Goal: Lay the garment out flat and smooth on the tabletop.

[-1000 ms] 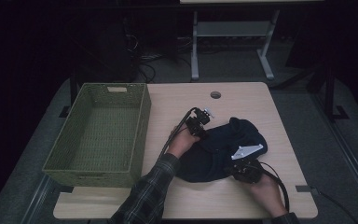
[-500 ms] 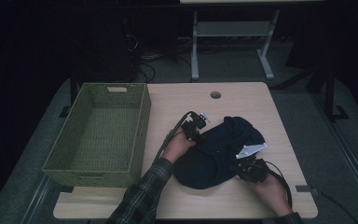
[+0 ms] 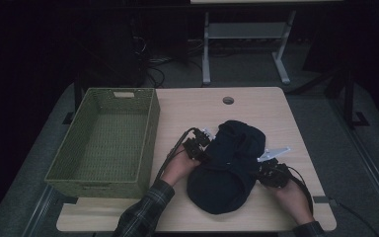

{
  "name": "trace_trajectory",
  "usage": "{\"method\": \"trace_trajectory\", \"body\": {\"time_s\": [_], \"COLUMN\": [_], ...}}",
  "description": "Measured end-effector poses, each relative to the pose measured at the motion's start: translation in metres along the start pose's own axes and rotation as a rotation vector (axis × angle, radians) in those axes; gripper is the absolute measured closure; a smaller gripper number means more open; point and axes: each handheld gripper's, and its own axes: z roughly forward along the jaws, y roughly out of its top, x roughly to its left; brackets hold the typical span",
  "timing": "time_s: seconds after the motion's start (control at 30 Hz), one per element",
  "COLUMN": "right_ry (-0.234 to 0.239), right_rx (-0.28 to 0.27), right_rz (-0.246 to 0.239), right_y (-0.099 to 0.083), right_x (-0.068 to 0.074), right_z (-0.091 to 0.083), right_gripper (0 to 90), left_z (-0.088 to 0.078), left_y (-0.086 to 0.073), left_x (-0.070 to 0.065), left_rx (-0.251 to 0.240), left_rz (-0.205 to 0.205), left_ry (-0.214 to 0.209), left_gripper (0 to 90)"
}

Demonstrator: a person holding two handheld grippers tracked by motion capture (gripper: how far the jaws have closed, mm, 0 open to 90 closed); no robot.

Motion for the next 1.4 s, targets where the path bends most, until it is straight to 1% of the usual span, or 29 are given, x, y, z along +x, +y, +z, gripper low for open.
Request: {"method": "trace_trajectory", "body": {"time_s": [0.1, 0.17, 0.3, 0.4, 0.5, 0.6, 0.63, 0.7, 0.83, 1.0, 1.1, 1.17, 1.23, 1.27, 1.4], "right_ry": [-0.009, -0.018, -0.041, -0.047, -0.052, -0.044, -0.039, -0.036, -0.028, -0.013, -0.007, -0.007, -0.004, -0.003, 0.009], "right_rx": [-0.004, -0.007, -0.008, -0.009, -0.013, -0.012, -0.012, -0.014, -0.004, -0.010, -0.011, -0.013, -0.013, -0.014, -0.017], "right_rz": [0.006, -0.001, -0.009, -0.017, -0.025, -0.034, -0.044, -0.042, -0.059, -0.069, -0.074, -0.079, -0.074, -0.070, -0.070], "right_y": [0.001, 0.002, 0.005, 0.006, 0.005, 0.004, 0.002, 0.001, -0.001, -0.006, -0.010, -0.011, -0.011, -0.010, -0.010], "right_x": [-0.003, -0.005, -0.006, -0.007, -0.006, -0.002, 0.001, 0.003, 0.011, 0.020, 0.024, 0.025, 0.024, 0.024, 0.022], "right_z": [0.001, 0.002, 0.003, 0.004, 0.004, 0.003, 0.002, 0.002, 0.000, -0.002, -0.004, -0.004, -0.004, -0.004, -0.005], "right_gripper": [89.9, 89.9, 89.9, 89.9, 89.9, 89.8, 89.9, 89.9, 89.8, 89.8, 89.7, 89.6, 89.2, 88.8, 83.8], "left_z": [-0.003, -0.005, -0.007, -0.009, -0.011, -0.013, -0.013, -0.015, -0.018, -0.022, -0.023, -0.022, -0.023, -0.023, -0.023], "left_y": [-0.007, -0.012, -0.019, -0.025, -0.031, -0.038, -0.039, -0.042, -0.050, -0.058, -0.060, -0.060, -0.061, -0.061, -0.060], "left_x": [-0.004, -0.008, -0.019, -0.027, -0.033, -0.036, -0.037, -0.039, -0.042, -0.048, -0.051, -0.052, -0.051, -0.051, -0.050], "left_rx": [0.001, -0.002, 0.006, 0.009, 0.002, -0.006, -0.006, -0.004, -0.008, -0.007, -0.005, -0.010, -0.010, -0.013, -0.015], "left_rz": [0.003, 0.003, 0.021, 0.034, 0.035, 0.035, 0.036, 0.039, 0.032, 0.036, 0.045, 0.045, 0.045, 0.037, 0.038], "left_ry": [-0.010, -0.017, -0.023, -0.032, -0.049, -0.057, -0.059, -0.065, -0.081, -0.081, -0.074, -0.073, -0.077, -0.083, -0.093], "left_gripper": [90.0, 90.0, 90.0, 90.0, 90.0, 90.0, 90.0, 90.0, 90.0, 90.0, 90.0, 90.0, 90.0, 89.7, 86.5]}}
